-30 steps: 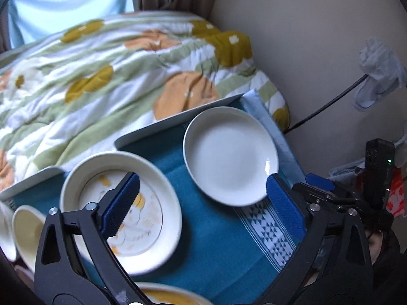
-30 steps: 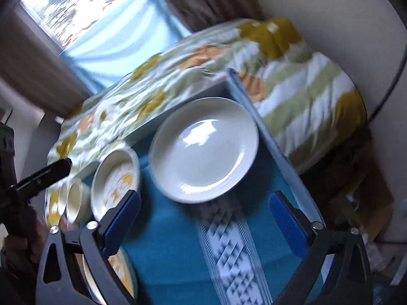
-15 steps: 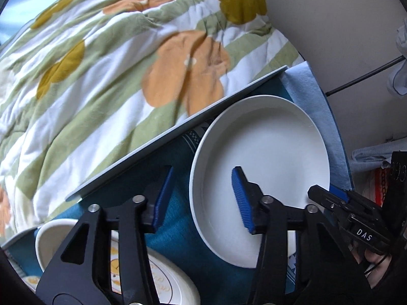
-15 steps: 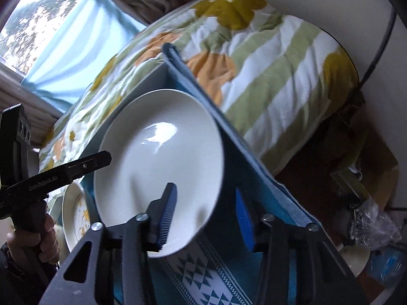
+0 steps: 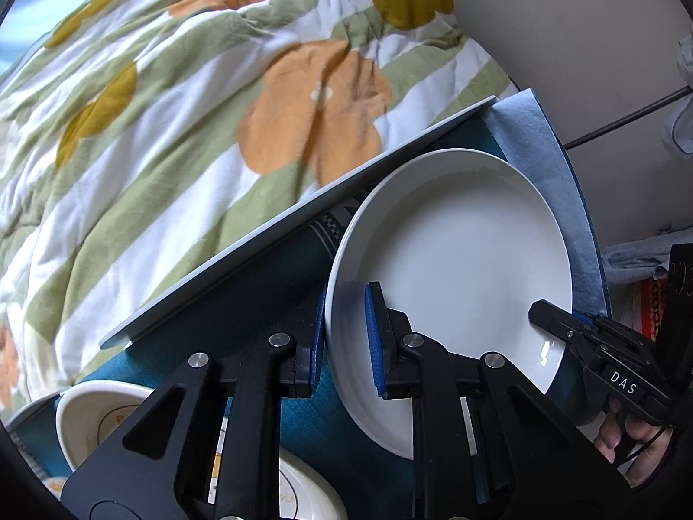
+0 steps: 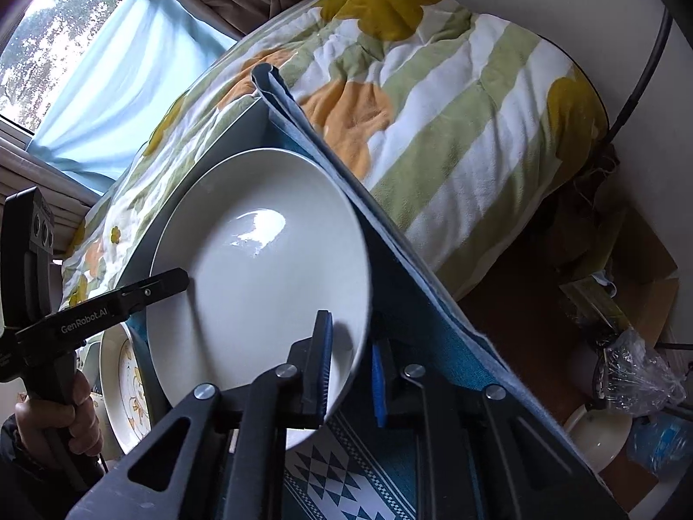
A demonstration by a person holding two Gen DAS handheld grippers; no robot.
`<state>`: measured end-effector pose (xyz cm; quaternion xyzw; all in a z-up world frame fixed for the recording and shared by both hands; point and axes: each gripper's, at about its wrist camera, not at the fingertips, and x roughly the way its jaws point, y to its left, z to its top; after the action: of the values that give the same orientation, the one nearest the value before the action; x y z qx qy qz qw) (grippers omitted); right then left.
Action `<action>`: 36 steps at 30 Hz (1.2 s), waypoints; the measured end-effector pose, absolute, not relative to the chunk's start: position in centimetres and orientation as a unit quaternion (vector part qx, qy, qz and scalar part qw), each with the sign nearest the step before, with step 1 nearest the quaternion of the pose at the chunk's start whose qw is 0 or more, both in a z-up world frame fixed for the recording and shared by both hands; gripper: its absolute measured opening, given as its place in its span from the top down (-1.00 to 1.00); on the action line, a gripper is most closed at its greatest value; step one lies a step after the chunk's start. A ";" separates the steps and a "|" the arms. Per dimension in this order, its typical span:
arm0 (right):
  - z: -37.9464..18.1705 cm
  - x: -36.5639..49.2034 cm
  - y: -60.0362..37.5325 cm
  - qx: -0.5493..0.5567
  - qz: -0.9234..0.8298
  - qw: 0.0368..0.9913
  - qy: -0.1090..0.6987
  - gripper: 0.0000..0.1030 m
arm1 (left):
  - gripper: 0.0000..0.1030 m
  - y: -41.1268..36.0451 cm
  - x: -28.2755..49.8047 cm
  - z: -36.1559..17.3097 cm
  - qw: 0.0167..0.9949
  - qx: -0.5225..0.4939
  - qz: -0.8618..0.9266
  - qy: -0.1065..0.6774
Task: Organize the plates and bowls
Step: 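Grasp the rim of the white oval plate with both grippers, then carry the white plate with both grippers and lower it into the yellow bowl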
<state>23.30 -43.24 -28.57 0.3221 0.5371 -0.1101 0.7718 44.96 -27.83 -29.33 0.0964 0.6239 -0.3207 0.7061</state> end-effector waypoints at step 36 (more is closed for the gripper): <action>-17.8 13.4 -27.8 0.210 0.072 0.815 0.535 0.71 | 0.71 -5.1 22.2 -18.0 0.812 -0.006 -0.184 0.554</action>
<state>13.44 -27.78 -17.81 0.2101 0.5352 0.0721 0.8150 22.19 -5.05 -18.02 -0.0060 0.5542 -0.1838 0.8118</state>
